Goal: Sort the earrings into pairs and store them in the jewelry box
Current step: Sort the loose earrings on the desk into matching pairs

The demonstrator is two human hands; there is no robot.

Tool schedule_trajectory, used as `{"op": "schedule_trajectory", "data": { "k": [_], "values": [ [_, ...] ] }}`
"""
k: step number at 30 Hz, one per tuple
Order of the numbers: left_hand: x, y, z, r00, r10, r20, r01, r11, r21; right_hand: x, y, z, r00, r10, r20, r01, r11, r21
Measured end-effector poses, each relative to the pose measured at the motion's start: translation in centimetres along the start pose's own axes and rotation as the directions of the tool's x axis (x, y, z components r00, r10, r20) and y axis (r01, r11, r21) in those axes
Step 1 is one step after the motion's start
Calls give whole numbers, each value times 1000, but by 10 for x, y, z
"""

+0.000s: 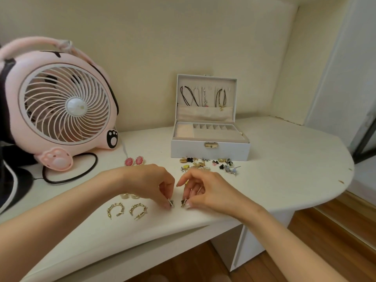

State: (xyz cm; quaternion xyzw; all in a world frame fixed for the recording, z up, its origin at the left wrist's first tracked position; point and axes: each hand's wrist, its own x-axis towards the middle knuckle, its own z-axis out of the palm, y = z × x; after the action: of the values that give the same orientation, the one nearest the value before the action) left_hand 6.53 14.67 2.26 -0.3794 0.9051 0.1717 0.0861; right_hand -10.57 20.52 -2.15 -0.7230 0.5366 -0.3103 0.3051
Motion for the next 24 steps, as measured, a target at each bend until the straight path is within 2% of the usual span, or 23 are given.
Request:
{"op": "schedule_trajectory", "data": {
  "k": [9,19,21,24],
  "values": [
    [-1,-4,7,998,31,-57,-33,999,-39,2,-1,7,1000,-9,-16,9,1000,1],
    [-6,-5,5,1000,13,-10,-14,999,-47,0,1,8,999,-35,-5,35,999,-1],
    [-7,-5,3,999,1,-51,-5,998,-66,-1,1,1,996,-49,-73,50,999,3],
    [-2,-4,1,982,29,-189,-52,992,-115,0,6,-14,970,-23,-243,33,999,37]
  ]
}}
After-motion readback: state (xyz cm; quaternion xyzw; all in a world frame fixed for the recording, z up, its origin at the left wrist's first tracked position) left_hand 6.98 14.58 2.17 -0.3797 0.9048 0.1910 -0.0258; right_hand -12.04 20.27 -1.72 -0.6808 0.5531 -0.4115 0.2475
